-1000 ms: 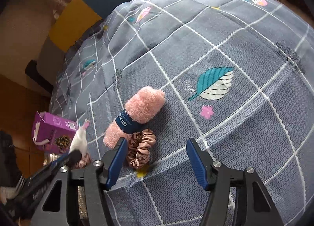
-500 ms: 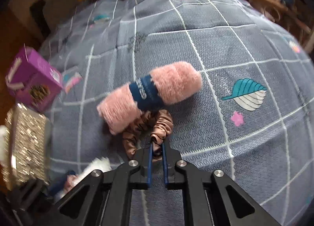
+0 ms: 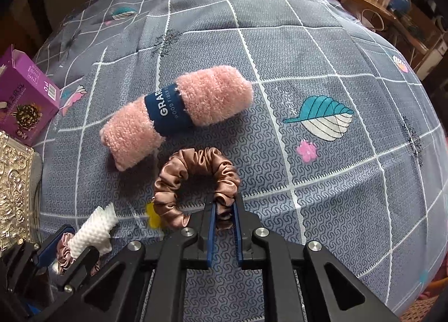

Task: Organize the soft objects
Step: 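Lift the white knit item and scrunchie with the left gripper toward the tray, then lower the held white knit item into the gold tray and open the left gripper, then grasp the brown satin scrunchie on the bed with the right gripper, then carry the scrunchie into the gold tray and open the right gripper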

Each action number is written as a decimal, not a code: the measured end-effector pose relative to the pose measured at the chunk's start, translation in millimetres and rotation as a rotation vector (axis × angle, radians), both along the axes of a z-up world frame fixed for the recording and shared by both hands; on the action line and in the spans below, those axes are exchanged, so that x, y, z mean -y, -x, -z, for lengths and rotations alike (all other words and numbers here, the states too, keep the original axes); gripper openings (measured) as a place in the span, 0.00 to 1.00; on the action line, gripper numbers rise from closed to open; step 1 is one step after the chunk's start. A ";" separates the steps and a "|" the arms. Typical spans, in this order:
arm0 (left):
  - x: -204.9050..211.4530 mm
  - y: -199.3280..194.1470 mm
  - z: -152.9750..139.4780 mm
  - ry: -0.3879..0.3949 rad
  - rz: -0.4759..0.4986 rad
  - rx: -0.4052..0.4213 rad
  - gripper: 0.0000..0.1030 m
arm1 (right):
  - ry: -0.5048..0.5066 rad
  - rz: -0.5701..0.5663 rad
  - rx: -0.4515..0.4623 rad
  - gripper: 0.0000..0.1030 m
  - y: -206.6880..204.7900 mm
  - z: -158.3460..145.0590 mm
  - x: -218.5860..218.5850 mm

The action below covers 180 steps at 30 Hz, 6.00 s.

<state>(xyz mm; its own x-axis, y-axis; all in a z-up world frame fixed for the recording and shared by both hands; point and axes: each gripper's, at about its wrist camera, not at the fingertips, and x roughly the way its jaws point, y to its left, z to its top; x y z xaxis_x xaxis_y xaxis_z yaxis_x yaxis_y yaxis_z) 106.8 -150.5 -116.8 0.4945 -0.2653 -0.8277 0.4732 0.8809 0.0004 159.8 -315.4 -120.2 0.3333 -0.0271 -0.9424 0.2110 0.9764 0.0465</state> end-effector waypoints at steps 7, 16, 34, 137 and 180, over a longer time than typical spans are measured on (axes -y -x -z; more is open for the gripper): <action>-2.0 2.6 -10.8 0.014 -0.006 0.016 0.28 | 0.041 -0.029 0.015 0.11 5.6 0.5 -9.9; -0.9 -17.5 -91.4 0.091 -0.011 0.063 0.28 | 0.046 -0.029 0.020 0.11 4.1 0.5 -11.1; -219.7 -76.8 -185.6 0.159 -0.476 0.267 0.28 | 0.166 -0.110 0.034 0.11 7.9 -2.2 -35.5; -365.9 98.0 -39.2 0.063 -0.778 0.114 0.43 | 0.229 -0.094 0.118 0.08 12.9 -14.4 -37.3; -392.5 108.3 -46.7 0.107 -0.824 0.146 0.43 | -0.162 -0.543 0.435 0.08 -24.2 -176.9 -254.9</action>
